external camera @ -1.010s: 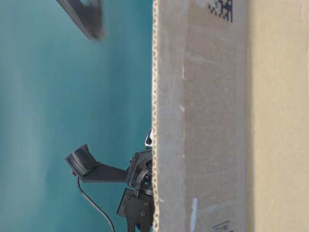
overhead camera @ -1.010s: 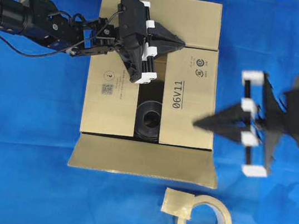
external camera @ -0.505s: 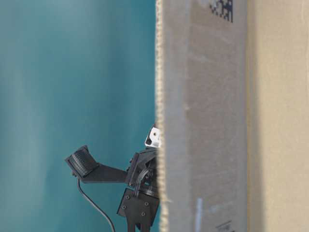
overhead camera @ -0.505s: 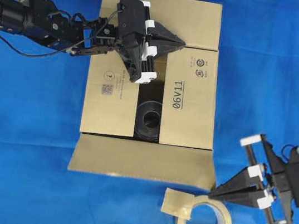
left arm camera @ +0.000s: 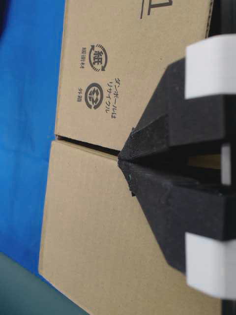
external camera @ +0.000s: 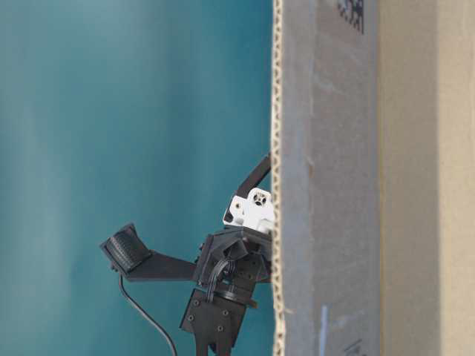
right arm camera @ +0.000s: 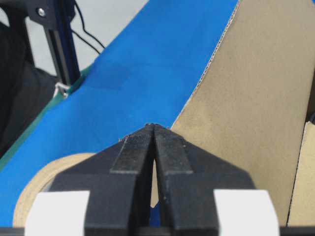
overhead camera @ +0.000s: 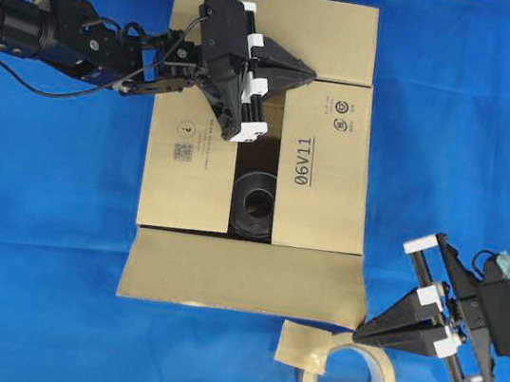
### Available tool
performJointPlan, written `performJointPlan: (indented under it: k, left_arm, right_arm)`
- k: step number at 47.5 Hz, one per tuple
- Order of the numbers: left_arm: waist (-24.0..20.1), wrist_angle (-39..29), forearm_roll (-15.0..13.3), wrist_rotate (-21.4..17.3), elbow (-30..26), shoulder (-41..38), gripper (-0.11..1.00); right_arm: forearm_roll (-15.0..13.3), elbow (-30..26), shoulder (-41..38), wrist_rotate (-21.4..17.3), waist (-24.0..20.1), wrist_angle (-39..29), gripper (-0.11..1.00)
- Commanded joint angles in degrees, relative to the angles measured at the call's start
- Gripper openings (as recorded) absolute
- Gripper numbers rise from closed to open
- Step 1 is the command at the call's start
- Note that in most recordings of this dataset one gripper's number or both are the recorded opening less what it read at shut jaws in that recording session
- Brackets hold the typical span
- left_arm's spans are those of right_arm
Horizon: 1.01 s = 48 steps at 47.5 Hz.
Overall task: Close the cardboard box.
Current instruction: 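Lift and fold the front flap up and over with the right gripper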
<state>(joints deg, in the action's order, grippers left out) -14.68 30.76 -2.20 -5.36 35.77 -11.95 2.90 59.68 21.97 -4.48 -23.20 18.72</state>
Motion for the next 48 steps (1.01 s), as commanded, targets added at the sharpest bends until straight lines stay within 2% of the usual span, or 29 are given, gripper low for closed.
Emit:
performJointPlan:
  k: [1, 10, 33, 48]
  left_arm:
    - [-0.35, 0.18, 0.00, 0.09, -0.26, 0.70, 0.00]
    - [-0.18, 0.09, 0.00, 0.09, -0.26, 0.70, 0.00]
    - [0.62, 0.18, 0.09, 0.09, -0.18, 0.79, 0.00]
    - [1.14, 0.18, 0.09, 0.09, -0.18, 0.70, 0.00]
  right_arm:
    - [-0.18, -0.79, 0.35, 0.26, 0.79, 0.97, 0.00]
    - [-0.18, -1.49, 0.62, 0.26, 3.69, 1.23, 0.00]
    - [0.09, -1.58, 3.78, 0.18, 17.14, -1.49, 0.00]
    - [0.44, -1.76, 0.79, -0.26, 21.71, -5.45, 0.00]
